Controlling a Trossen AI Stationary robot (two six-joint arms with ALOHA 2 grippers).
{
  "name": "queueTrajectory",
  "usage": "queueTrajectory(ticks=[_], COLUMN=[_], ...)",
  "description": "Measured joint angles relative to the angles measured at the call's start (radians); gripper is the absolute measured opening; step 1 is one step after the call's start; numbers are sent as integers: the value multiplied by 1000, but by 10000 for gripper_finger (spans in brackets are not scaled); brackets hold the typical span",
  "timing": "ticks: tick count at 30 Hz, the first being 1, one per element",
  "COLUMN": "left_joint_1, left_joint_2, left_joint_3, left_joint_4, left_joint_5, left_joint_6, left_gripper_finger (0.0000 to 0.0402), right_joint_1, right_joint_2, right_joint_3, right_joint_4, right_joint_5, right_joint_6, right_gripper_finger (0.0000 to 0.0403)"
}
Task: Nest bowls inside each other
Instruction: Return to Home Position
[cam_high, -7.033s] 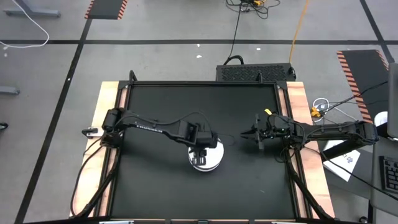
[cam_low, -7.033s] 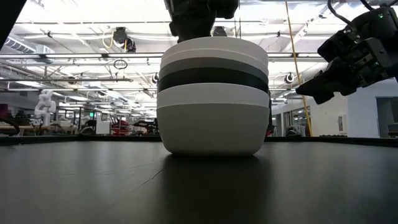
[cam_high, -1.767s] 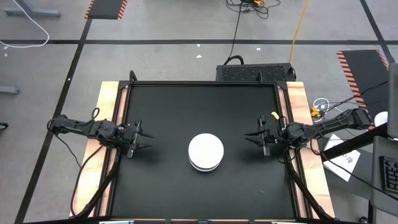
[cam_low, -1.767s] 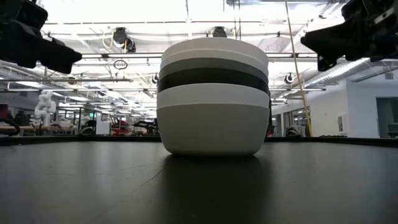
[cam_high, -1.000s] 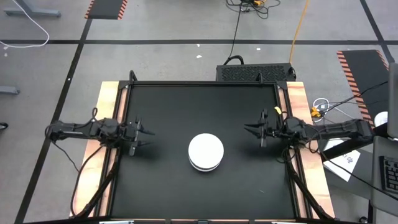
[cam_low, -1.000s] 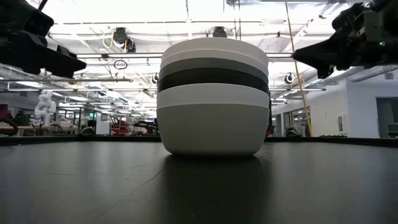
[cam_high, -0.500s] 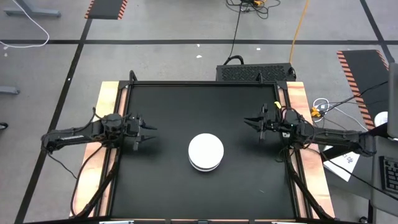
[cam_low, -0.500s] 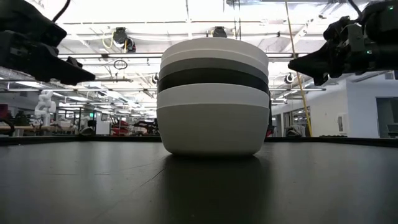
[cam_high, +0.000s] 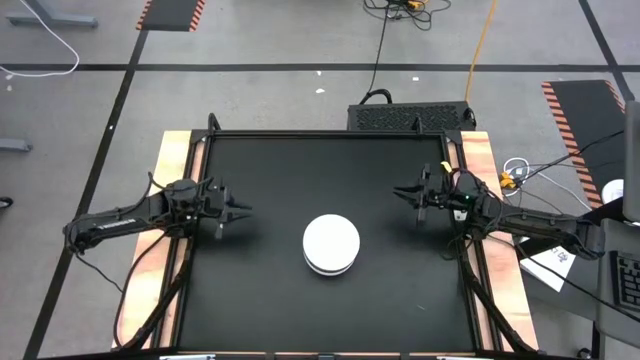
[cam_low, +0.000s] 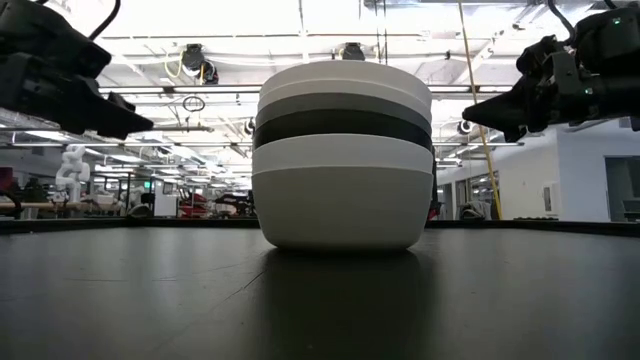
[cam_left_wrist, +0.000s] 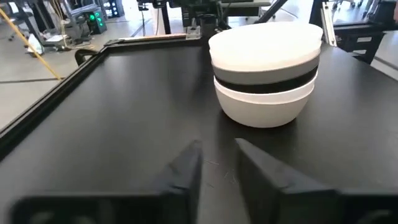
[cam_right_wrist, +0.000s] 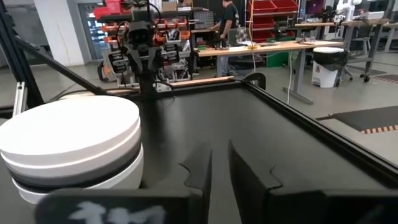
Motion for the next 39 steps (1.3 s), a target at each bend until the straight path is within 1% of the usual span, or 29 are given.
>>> queueTrajectory(ticks=[3,4,9,11,14,17,22,24,28,30,34,39], left_joint_1=[0,0,0,0,-1,0,0,0,-1,-1,-1,-1], left_joint_2=[0,0,0,0,-1,-1,-4,-4,-4,-4,-4,-4], left_joint_3=[0,0,0,0,0,0,0,0,0,0,0,0], left_joint_4=[0,3,55,96,149,180,202,195,176,148,94,89], left_joint_5=[3,7,9,20,39,45,82,81,47,31,2,-2], left_joint_6=[24,29,34,43,49,48,26,18,1,-3,-14,-19], left_gripper_finger=[23,14,8,3,6,3,3,2,2,2,1,1], right_joint_1=[0,0,0,0,0,0,0,0,0,0,0,0], right_joint_2=[0,0,0,0,0,-1,-2,-4,-15,-20,-24,-24], right_joint_3=[0,0,0,0,0,0,0,0,0,0,0,0], right_joint_4=[-1,-1,17,59,139,150,120,103,78,39,-64,-94], right_joint_5=[-3,-4,-22,-60,-120,-146,-147,-146,-144,-135,-61,-57], right_joint_6=[-11,-18,-30,-32,0,11,25,25,35,37,12,12], right_gripper_finger=[20,11,2,1,1,0,0,0,0,0,0,0])
